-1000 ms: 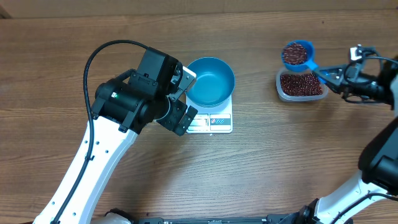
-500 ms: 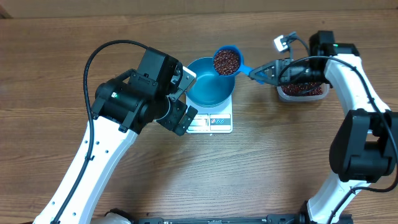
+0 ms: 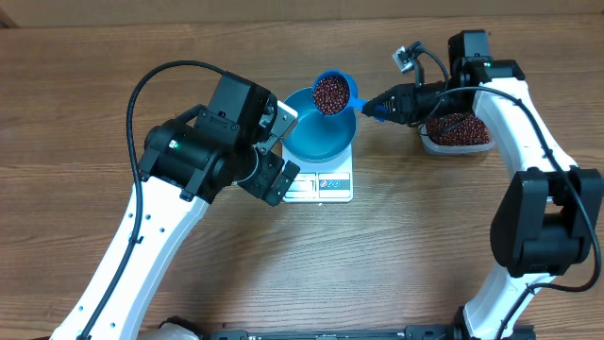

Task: Scoop item into bowl and weigh 150g on scale
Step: 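Tilt the scoop with the right gripper to pour beans into the bowl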

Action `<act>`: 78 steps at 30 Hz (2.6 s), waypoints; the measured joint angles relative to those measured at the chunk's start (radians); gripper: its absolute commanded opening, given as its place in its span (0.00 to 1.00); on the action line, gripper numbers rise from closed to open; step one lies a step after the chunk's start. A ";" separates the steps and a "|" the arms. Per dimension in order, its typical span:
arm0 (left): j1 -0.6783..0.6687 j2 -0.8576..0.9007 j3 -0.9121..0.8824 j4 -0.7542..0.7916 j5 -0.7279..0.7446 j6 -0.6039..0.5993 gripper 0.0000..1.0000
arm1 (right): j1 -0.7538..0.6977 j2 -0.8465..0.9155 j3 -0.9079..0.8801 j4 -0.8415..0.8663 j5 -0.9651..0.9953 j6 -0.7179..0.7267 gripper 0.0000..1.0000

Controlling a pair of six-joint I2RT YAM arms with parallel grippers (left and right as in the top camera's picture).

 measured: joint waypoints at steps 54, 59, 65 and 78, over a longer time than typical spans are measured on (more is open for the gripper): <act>0.000 0.000 0.000 0.000 0.000 0.000 0.99 | 0.214 -0.215 0.039 -0.018 0.510 0.092 0.04; 0.000 0.000 0.000 0.000 0.000 0.000 0.99 | 0.225 -0.215 0.039 -0.018 0.564 0.107 0.04; 0.000 0.000 0.000 0.000 0.000 0.000 1.00 | 0.227 -0.215 0.039 -0.010 0.588 0.126 0.04; 0.000 0.000 0.000 0.000 0.000 0.000 1.00 | 0.228 -0.267 0.039 -0.009 0.625 0.133 0.04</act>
